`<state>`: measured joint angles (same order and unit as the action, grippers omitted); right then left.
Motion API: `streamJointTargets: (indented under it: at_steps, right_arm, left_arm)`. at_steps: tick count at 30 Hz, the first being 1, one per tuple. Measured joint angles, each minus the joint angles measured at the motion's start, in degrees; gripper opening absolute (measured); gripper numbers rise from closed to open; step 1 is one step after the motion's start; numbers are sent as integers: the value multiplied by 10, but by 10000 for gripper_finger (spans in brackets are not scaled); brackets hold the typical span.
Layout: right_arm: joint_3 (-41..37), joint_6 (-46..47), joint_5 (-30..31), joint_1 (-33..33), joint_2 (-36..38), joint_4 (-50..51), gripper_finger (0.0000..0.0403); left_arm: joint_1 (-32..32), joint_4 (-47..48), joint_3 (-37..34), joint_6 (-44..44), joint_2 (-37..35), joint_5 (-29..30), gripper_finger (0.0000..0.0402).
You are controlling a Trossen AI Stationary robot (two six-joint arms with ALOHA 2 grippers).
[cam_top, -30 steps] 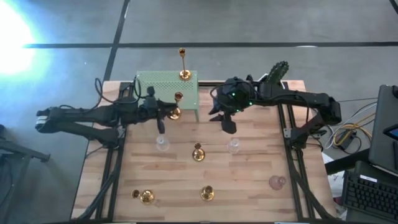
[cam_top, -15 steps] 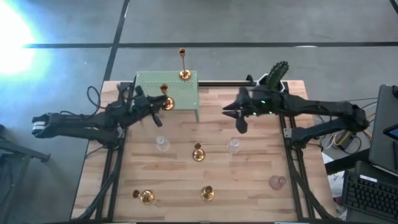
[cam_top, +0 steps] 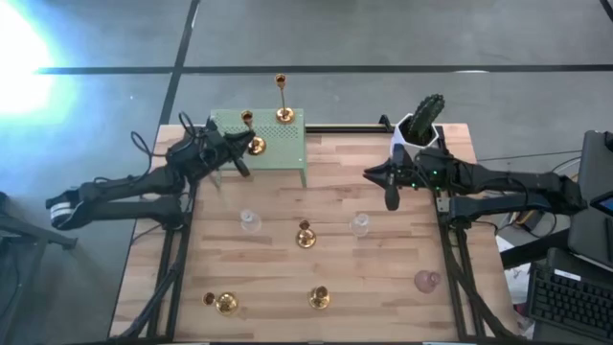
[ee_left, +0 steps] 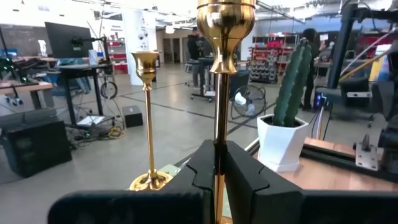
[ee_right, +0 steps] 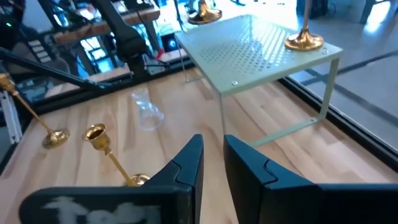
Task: Pick & Place candle stick holders
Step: Put the candle holder on the shelf
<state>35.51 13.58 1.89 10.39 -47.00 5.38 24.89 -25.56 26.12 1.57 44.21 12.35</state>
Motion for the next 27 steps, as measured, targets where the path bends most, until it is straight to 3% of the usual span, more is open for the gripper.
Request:
streamJointTargets:
  at_steps: [8, 17, 27]
  right_arm:
    - [-48, -2, 3, 0, 20, -63, 56]
    - [-64, -2, 3, 0, 20, -75, 56]
    - [-64, -7, 2, 0, 20, -74, 56]
  left_arm:
    - [56, -9, 10, -8, 63, -36, 18]
    - [94, -134, 12, -17, 145, -58, 18]
    - [122, -175, 12, -32, 199, -61, 18]
